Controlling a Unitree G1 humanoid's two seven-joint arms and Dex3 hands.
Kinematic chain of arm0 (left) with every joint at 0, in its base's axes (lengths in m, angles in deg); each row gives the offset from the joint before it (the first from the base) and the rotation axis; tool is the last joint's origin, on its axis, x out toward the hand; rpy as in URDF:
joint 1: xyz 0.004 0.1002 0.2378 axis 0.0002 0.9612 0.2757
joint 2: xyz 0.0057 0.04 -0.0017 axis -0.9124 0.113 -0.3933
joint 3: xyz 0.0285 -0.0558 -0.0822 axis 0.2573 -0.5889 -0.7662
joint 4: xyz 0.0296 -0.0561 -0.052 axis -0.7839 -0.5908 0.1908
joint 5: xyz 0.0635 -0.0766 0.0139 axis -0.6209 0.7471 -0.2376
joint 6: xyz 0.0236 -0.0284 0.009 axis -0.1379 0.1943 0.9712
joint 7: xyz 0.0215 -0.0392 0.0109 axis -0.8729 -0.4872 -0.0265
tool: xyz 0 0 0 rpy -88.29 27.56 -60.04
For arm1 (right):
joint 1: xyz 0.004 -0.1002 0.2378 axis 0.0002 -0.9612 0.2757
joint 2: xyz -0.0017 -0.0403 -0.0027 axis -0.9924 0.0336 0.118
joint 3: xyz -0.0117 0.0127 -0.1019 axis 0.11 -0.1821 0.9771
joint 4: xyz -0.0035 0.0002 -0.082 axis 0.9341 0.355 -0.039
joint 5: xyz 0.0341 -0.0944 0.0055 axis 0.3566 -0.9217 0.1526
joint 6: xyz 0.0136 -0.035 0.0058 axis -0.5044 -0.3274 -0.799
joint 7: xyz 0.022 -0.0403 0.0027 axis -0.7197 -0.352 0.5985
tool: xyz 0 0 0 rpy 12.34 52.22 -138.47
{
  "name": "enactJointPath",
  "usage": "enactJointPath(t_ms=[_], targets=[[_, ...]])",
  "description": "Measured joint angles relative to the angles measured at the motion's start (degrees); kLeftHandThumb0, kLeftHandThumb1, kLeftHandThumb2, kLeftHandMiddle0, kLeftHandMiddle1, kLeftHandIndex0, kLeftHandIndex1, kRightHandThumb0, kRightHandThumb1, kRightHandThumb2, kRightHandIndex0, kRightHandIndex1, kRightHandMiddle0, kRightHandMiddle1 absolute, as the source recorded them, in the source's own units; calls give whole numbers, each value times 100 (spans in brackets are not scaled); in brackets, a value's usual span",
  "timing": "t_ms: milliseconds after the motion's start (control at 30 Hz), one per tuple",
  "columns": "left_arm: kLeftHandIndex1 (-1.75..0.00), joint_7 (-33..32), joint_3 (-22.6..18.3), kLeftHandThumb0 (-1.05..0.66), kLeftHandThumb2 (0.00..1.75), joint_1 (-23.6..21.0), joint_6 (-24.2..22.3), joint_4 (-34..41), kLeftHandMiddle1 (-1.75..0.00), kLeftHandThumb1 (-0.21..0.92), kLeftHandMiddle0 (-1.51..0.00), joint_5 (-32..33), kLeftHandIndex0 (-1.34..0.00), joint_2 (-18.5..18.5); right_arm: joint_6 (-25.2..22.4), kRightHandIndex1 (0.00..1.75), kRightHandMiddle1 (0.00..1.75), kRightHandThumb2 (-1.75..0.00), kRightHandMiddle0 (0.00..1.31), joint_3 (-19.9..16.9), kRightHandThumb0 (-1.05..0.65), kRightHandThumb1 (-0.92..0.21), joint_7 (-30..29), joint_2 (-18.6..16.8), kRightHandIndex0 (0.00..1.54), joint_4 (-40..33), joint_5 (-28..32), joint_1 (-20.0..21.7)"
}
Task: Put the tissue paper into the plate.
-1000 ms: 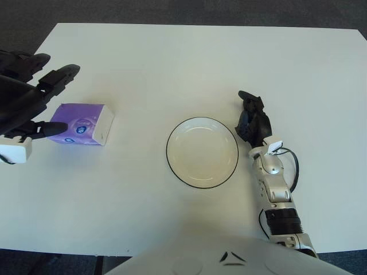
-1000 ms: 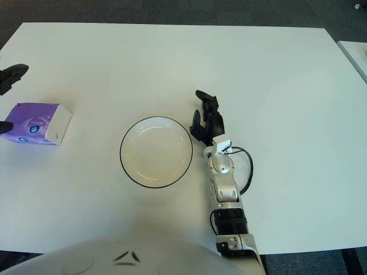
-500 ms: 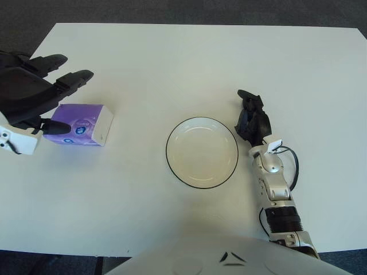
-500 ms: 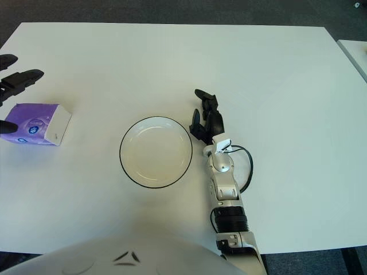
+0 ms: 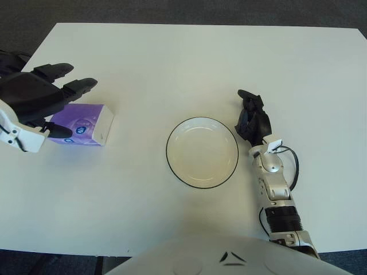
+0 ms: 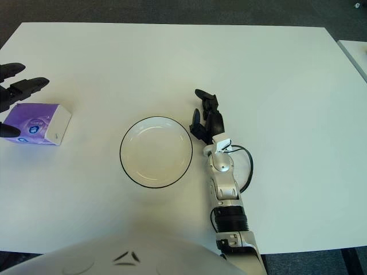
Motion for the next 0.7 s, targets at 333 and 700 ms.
enactJointPath(t_ms=[333, 700], targets=[[0, 36, 419, -105, 49, -259, 302, -308, 0, 92, 0, 169, 0, -254, 0, 6, 86, -88, 0, -3, -61, -92, -2, 1, 33, 19, 0, 16], [0, 497, 781, -105, 46, -557, 207, -362, 0, 92, 0, 464, 0, -401, -1, 5, 85, -89, 0, -11, -62, -92, 5, 4, 32, 34, 0, 33]])
